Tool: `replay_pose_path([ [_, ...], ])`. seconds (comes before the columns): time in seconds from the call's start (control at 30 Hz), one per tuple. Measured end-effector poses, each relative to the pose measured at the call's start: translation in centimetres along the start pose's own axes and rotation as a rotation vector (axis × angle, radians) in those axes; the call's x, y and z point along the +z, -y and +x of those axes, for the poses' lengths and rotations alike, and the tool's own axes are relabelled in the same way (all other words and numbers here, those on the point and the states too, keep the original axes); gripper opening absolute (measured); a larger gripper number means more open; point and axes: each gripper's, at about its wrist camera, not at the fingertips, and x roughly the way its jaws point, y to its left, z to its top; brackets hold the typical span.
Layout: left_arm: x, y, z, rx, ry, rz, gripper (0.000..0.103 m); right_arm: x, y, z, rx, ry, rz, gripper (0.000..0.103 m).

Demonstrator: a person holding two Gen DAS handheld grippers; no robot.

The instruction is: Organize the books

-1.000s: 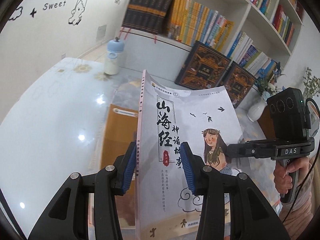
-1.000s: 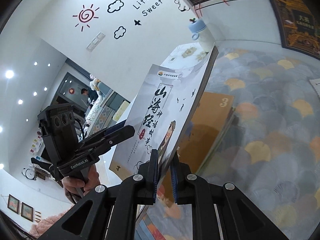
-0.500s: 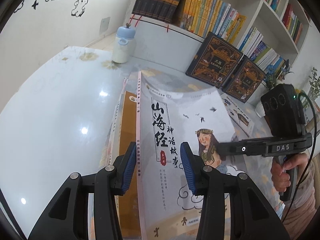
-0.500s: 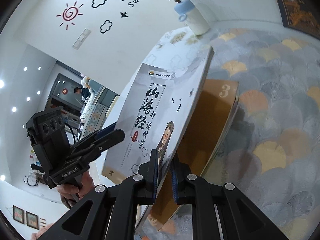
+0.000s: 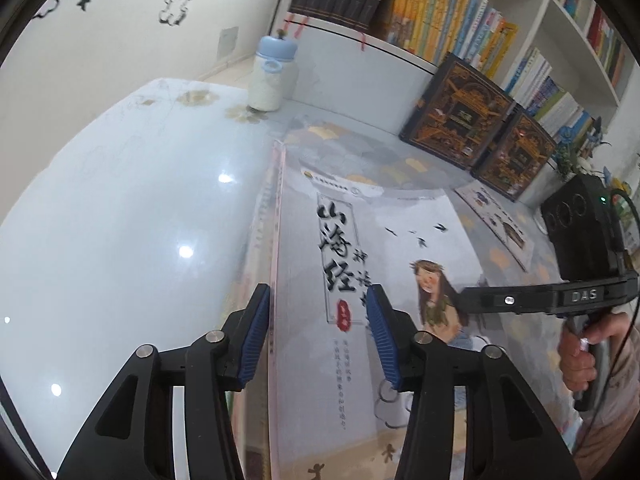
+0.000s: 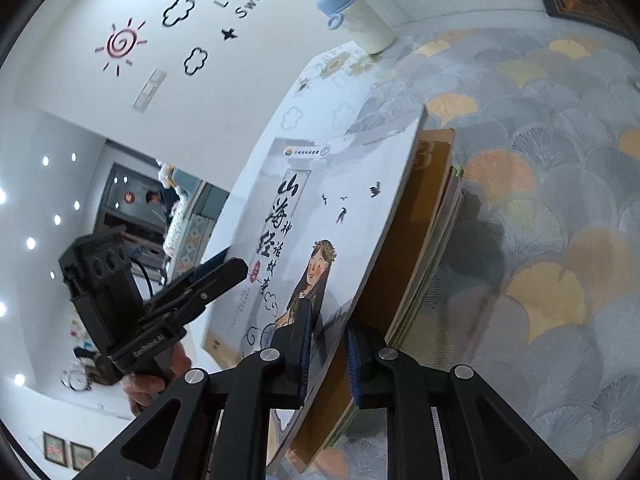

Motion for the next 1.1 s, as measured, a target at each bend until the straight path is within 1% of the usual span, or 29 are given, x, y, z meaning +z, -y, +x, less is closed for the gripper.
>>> replay_pose_path([
  [0.03, 0.1, -0.2, -0.1, 0.018, 0.01, 0.003, 0.047, 0.0, 0.2, 0.0, 0.011, 0.002, 0.016, 0.017],
  [0.1, 0.3, -0.6, -0.3, 0.029, 0.021, -0.011, 0.047, -0.1, 0.7, -0.1, 0.052, 0.0, 0.058, 0.021],
  [0.17, 0.4, -1.1, -0.6, 0.036, 0.026, -0.028, 0.047, 0.0, 1.0, -0.2, 0.067, -0.004, 0.087, 0.022],
  [0.3, 0.2, -1.2, -1.3, 0.061, 0.035, -0.024, 0.047, -0.1, 0.7, -0.9, 0.026, 0.02, 0.065, 0.024],
  [0.37, 0.2, -0.9, -1.8, 0.069, 0.038, -0.024, 0.047, -0.2, 0.8, -1.5, 0.018, 0.034, 0.073, 0.031],
  [0.43, 0.1, -0.4, -2.2, 0.068, 0.042, -0.023, 0.047, -0.3, 1.2, -2.3, 0.028, 0.055, 0.101, 0.036],
  [0.5, 0.2, 0.2, -2.5, 0.063, 0.044, -0.02, 0.047, -0.6, 1.7, -3.4, 0.031, 0.079, 0.114, 0.036],
  [0.6, 0.2, 1.9, -3.2, 0.049, 0.054, 0.003, 0.048, -1.3, 2.4, -5.1, 0.013, 0.11, 0.113, 0.037],
  [0.77, 0.7, 6.1, -3.2, 0.007, 0.065, 0.038, 0.049, -3.5, 5.3, -10.0, 0.003, 0.181, 0.151, 0.037],
  [0.8, 0.8, 7.3, -3.0, -0.003, 0.065, 0.049, 0.049, -3.8, 5.7, -10.7, -0.002, 0.196, 0.157, 0.037],
  [0.9, 1.0, 11.7, -1.8, -0.026, 0.061, 0.089, 0.049, -5.5, 8.3, -15.0, -0.041, 0.265, 0.186, 0.037],
  [1.0, 0.7, 15.7, -0.3, -0.063, 0.055, 0.102, 0.049, -7.1, 11.9, -20.2, -0.09, 0.372, 0.219, 0.038],
  [1.1, 0.7, 20.5, 2.4, -0.097, 0.04, 0.095, 0.049, -7.6, 15.5, -24.4, -0.148, 0.467, 0.214, 0.044],
])
